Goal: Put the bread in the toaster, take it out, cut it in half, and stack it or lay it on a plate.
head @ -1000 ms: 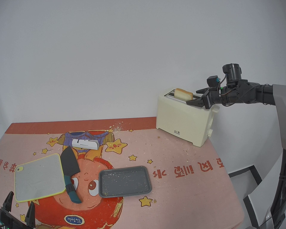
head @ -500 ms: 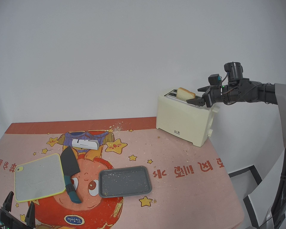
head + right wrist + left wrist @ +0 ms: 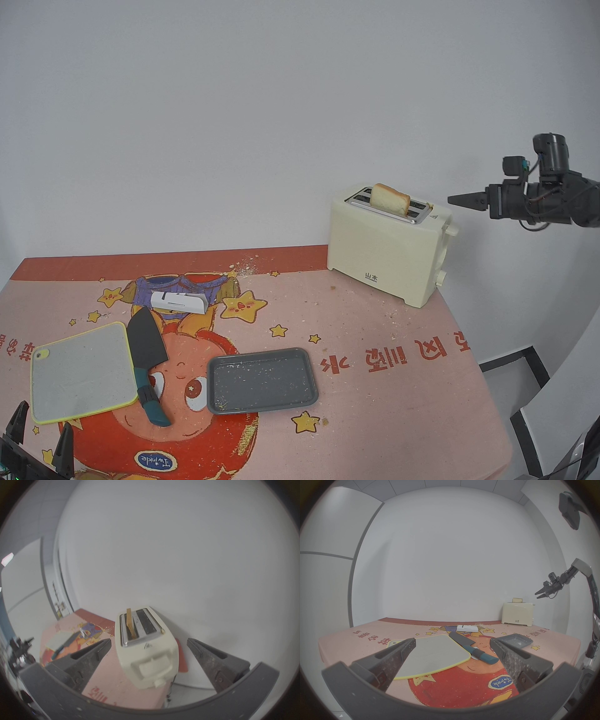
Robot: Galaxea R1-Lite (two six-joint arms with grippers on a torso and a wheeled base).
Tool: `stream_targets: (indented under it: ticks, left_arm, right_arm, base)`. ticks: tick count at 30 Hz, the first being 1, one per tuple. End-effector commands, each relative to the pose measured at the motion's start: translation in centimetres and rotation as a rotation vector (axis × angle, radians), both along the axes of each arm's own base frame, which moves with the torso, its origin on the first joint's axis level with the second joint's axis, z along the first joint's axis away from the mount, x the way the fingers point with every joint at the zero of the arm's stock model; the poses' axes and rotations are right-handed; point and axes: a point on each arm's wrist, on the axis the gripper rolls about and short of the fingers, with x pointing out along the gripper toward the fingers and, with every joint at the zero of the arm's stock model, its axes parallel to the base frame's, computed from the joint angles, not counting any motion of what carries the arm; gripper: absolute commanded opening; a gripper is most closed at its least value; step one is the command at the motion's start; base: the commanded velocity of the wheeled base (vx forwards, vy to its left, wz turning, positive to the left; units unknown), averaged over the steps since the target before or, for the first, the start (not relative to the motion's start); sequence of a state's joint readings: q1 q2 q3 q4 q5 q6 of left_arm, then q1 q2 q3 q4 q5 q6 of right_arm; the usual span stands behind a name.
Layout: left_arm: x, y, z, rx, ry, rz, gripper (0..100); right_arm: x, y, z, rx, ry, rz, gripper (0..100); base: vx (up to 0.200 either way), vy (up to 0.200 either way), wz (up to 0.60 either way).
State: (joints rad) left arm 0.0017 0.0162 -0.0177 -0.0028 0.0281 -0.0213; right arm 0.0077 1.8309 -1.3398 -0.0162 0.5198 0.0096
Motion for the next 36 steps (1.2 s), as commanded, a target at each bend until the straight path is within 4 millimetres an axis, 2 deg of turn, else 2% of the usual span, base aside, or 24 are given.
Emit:
stream_targets:
  ticks: [1, 4, 7, 8, 10, 13, 18, 19, 24, 28, 36]
  left_arm:
    - [0.1, 0.0, -0.5, 0.0, 0.015, -0.001, 100]
    - [0.1, 0.0, -0.5, 0.0, 0.015, 0.001, 100]
    - [0.1, 0.0, -0.5, 0.0, 0.015, 0.001, 100]
    - [0.1, 0.0, -0.5, 0.0, 0.015, 0.001, 100]
    - [0.1, 0.0, -0.5, 0.0, 0.015, 0.002, 100]
    - [0.1, 0.0, -0.5, 0.0, 0.015, 0.001, 100]
    - [0.1, 0.0, -0.5, 0.0, 0.015, 0.001, 100]
    - [0.1, 0.0, -0.5, 0.0, 0.015, -0.001, 100]
    - [0.1, 0.0, -0.5, 0.0, 0.015, 0.002, 100]
    - [0.1, 0.0, -0.5, 0.0, 0.015, 0.001, 100]
    - [0.1, 0.0, -0.5, 0.0, 0.015, 0.001, 100]
  right_arm:
    - [-9.1, -1.6, -0.9, 0.184, 0.097, -0.155, 100]
    - [-9.4, -1.5, -3.4, 0.183, 0.189, -0.161, 100]
    - [-8.3, -1.7, -6.1, 0.185, 0.294, -0.172, 100]
    - [-8.3, -1.7, -6.1, 0.185, 0.294, -0.172, 100]
    - [-7.9, -1.4, -8.3, 0.179, 0.375, -0.168, 100]
    - [-7.7, -1.0, -8.9, 0.175, 0.398, -0.155, 100]
    - [-5.7, -1.2, -10.5, 0.221, 0.377, -0.188, 100]
    - [-5.2, -1.3, -11.0, 0.253, 0.377, -0.205, 0]
    - [-2.3, -0.6, -13.3, 0.322, 0.326, -0.216, 0]
    - [-2.5, 0.1, -14.6, 0.327, 0.342, -0.205, 0]
    - [-0.6, 0.5, -17.8, 0.284, 0.349, -0.279, 0]
  base:
    - [0.0, 0.0, 0.0]
    - [0.0, 0.0, 0.0]
    - [0.0, 0.0, 0.0]
    - [0.0, 0.0, 0.0]
    - [0.0, 0.0, 0.0]
    - [0.0, 0.0, 0.0]
    - [0.0, 0.0, 0.0]
    - [0.0, 0.0, 0.0]
    - [0.0, 0.0, 0.0]
    - [0.0, 0.0, 0.0]
    - [0.0, 0.0, 0.0]
